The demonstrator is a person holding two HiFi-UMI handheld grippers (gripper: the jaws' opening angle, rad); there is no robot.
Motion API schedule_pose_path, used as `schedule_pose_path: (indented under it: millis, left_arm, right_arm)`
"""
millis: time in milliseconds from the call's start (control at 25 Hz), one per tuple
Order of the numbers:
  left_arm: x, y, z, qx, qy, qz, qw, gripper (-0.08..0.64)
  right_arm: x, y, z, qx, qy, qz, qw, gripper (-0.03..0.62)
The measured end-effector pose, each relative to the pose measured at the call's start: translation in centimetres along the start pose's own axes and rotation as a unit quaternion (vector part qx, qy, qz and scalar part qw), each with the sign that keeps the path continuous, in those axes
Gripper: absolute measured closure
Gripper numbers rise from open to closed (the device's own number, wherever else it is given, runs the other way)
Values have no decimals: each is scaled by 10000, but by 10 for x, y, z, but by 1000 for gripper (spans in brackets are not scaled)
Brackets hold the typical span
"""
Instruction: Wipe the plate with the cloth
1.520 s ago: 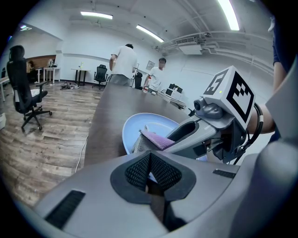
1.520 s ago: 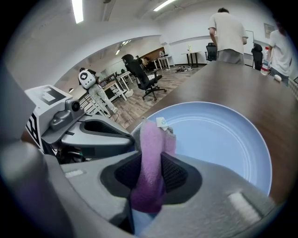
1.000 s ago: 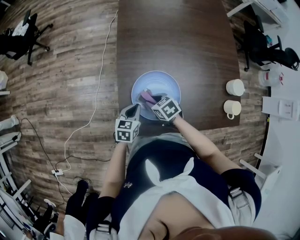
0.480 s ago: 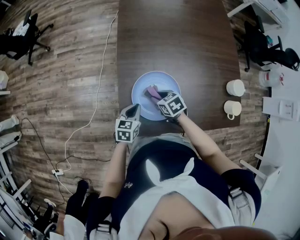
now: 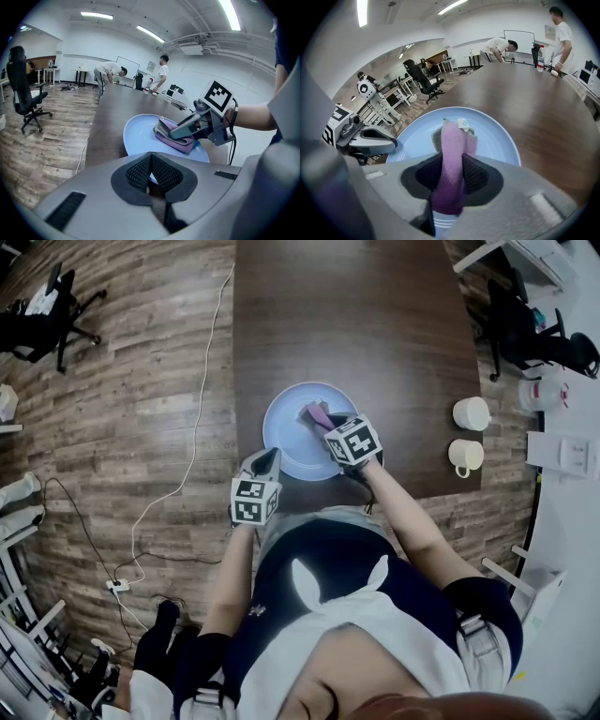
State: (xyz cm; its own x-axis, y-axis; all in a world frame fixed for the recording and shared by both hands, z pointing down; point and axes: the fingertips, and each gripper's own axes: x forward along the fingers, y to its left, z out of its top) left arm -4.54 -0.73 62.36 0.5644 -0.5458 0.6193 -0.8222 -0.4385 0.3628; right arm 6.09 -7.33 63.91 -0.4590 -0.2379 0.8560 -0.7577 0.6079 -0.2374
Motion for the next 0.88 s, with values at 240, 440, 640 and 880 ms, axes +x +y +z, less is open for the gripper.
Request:
schedule_pose_path:
  millis: [240, 440, 640, 880]
  left_arm:
    - [3, -3, 2, 5, 8, 21, 10000, 557]
    - [1, -1, 1, 2, -9, 18, 10000, 557]
    - [1, -3, 1, -58, -1, 25, 10000, 557]
    - [2, 1, 3, -199, -31, 18, 9998, 557]
  right_arm:
    - [-7, -21, -3, 45, -6, -216, 9998, 477]
    - [-10, -29, -2, -56, -16, -428, 9991, 476]
    - [-12, -30, -7, -135, 68, -558, 9983, 476]
    - [-12, -25, -10, -284, 247, -537, 9978, 476]
